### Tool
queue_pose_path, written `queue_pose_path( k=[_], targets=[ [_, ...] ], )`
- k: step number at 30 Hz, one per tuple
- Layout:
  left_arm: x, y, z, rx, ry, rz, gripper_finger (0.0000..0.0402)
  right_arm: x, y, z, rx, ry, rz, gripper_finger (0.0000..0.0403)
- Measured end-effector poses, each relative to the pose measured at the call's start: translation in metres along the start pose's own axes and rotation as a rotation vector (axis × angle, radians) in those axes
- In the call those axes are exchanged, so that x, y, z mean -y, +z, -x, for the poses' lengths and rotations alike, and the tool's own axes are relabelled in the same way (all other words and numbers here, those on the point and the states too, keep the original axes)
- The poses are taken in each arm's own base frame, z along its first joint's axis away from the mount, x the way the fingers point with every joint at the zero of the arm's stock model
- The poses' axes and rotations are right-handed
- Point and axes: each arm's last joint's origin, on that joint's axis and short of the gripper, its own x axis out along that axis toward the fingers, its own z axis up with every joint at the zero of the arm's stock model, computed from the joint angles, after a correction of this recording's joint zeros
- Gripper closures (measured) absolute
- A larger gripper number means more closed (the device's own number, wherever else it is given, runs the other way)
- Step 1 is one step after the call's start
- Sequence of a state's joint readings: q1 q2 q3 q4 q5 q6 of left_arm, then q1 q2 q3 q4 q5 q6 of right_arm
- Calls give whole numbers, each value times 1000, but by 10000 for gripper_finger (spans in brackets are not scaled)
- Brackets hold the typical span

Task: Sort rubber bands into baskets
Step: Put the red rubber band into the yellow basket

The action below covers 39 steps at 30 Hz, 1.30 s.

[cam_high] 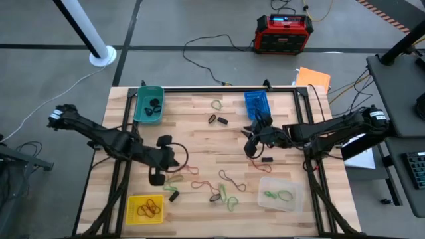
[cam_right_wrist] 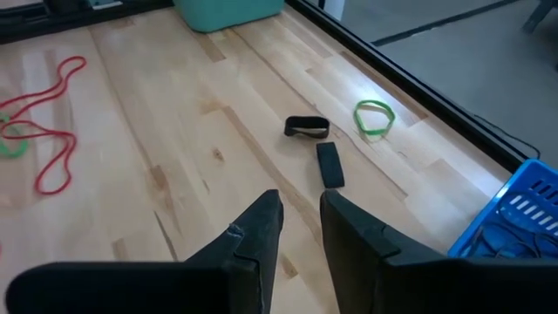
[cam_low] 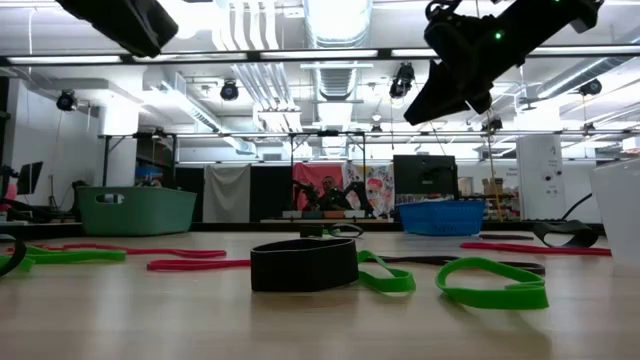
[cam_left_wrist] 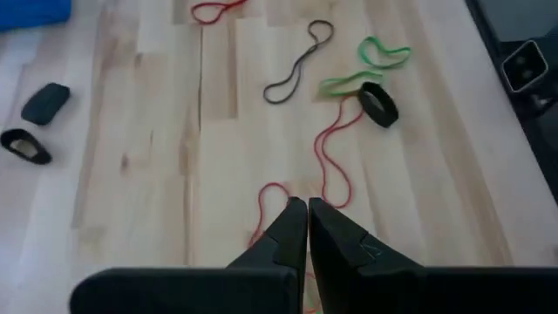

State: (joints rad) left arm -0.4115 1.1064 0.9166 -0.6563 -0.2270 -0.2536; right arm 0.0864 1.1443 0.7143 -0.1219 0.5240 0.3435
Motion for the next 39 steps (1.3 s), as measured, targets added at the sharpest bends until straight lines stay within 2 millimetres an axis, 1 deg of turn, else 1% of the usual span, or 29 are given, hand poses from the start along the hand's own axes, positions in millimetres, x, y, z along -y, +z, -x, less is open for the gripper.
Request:
queue_pose_path(
  k=[4, 9, 14, 23, 29, 33, 39],
  targets=[
    [2, -3, -12, -58, 19, 92, 401, -2, -1, 1, 0, 10, 1, 328],
    [5, -10, -34, -174, 73, 242, 401, -4, -1, 2, 0, 18, 5, 321],
    [10, -15, -59, -256, 122, 311, 383, -5, -2, 3, 0, 20, 5, 314],
    [16, -29, -100, -387, 186, 281, 316, -7, -2, 4, 0, 30, 10, 321],
    [17, -38, -117, -432, 258, 235, 279, -8, -3, 5, 0, 35, 15, 315],
    [15, -42, -126, -458, 282, 219, 265, -9, -3, 5, 0, 35, 17, 309],
    [14, -49, -138, -504, 305, 207, 263, -8, -3, 5, 0, 35, 25, 309]
  ],
)
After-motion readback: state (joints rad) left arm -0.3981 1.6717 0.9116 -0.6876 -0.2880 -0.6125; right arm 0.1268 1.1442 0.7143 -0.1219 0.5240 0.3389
